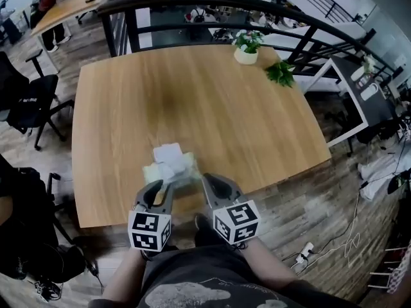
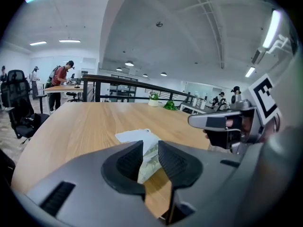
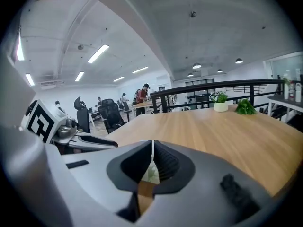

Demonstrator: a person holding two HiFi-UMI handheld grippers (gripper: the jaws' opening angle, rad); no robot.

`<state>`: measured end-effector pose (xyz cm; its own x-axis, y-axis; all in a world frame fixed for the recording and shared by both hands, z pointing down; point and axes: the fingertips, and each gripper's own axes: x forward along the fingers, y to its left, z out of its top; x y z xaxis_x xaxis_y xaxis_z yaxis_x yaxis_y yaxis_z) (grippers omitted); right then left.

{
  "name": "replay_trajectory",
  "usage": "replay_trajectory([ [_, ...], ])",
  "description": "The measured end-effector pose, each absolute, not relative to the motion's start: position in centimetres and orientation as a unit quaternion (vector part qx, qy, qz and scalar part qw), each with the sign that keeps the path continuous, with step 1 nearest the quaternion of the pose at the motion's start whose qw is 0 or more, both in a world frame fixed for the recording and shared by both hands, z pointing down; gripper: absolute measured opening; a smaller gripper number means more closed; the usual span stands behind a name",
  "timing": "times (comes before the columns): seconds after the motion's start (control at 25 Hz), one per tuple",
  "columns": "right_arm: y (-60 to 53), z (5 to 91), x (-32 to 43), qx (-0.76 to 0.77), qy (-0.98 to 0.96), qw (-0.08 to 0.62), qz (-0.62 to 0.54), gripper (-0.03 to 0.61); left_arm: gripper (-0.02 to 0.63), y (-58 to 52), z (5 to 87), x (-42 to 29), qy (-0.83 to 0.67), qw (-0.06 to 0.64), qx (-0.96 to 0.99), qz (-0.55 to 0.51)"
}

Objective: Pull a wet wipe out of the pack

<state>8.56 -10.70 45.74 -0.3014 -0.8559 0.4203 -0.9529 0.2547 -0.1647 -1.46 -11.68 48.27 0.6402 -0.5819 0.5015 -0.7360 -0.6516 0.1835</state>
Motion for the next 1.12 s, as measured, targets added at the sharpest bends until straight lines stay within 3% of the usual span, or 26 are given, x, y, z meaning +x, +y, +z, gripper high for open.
replay_trajectory([
  [0.36,-13.6,47.5,9.7,0.501,-0.831,0.139,0.2,0.028,0.202,-13.7,50.4,0.4,-0.459,0.17,0.84,0.232],
  [0.76,-15.0,49.5,8.1,0.425,-0.864,0.161,0.216,0.028,0.203,-15.1,51.1,-0.3,-0.54,0.176,0.787,0.241],
  [0.92,-15.6,50.5,7.3,0.399,-0.872,0.177,0.222,0.028,0.084,-15.5,50.4,-1.4,-0.569,0.17,0.772,0.229],
  [1.12,-15.5,51.7,6.2,0.358,-0.881,0.189,0.245,0.028,0.017,-15.3,50.4,-1.4,-0.567,0.185,0.773,0.217],
])
